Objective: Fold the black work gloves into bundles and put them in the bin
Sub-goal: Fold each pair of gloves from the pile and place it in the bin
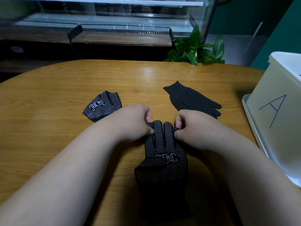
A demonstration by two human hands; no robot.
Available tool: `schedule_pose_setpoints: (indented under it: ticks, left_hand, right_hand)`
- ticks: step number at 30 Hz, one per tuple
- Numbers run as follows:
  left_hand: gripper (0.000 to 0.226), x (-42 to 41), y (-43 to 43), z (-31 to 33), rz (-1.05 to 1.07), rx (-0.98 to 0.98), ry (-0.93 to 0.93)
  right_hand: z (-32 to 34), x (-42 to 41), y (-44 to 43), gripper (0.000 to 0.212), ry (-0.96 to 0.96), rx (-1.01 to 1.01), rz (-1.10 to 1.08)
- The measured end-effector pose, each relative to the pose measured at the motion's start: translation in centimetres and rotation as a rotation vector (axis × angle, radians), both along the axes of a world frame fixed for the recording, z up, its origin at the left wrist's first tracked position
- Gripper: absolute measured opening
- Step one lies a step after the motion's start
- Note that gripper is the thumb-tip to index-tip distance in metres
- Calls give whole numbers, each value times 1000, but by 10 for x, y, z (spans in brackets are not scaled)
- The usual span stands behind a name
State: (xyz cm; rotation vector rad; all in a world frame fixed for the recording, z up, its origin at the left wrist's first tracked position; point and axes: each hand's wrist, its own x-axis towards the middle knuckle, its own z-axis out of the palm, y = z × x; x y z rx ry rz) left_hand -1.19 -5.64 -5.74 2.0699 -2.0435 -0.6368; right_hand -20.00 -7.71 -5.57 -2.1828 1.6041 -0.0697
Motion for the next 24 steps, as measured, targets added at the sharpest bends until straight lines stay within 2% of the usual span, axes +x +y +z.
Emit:
schedule_pose_setpoints:
  ticks: [3, 6, 8, 11, 15, 18, 21, 24]
  left_hand:
    - [26, 2, 13, -6, 64, -111, 189]
    - [26, -1, 31, -14, 110, -188, 481]
    - [26, -4, 45, -14, 100, -228, 568]
    - [25, -8, 65, -9, 70, -304, 510]
    - [33, -8, 83, -12, -91, -383, 396]
    - [21, -7, 93, -20, -192, -351, 366]
    - [17, -7, 102, -27, -313, -378, 278]
    - [17, -5, 107, -26, -319, -414, 275]
  right_hand:
    - [-1, -7, 5, 14, -160, -11, -24]
    - [-3, -12, 16, 26, -325, -16, -21]
    - [-1, -16, 26, 28, -369, -60, 14]
    - [6, -22, 44, 19, -326, -121, 99]
    - [7, -26, 65, 18, -213, -168, 205]
    - [2, -27, 75, 21, -125, -186, 296]
    - [-2, -30, 82, 9, -78, -194, 346]
    - [1, -35, 85, 20, -82, -193, 390]
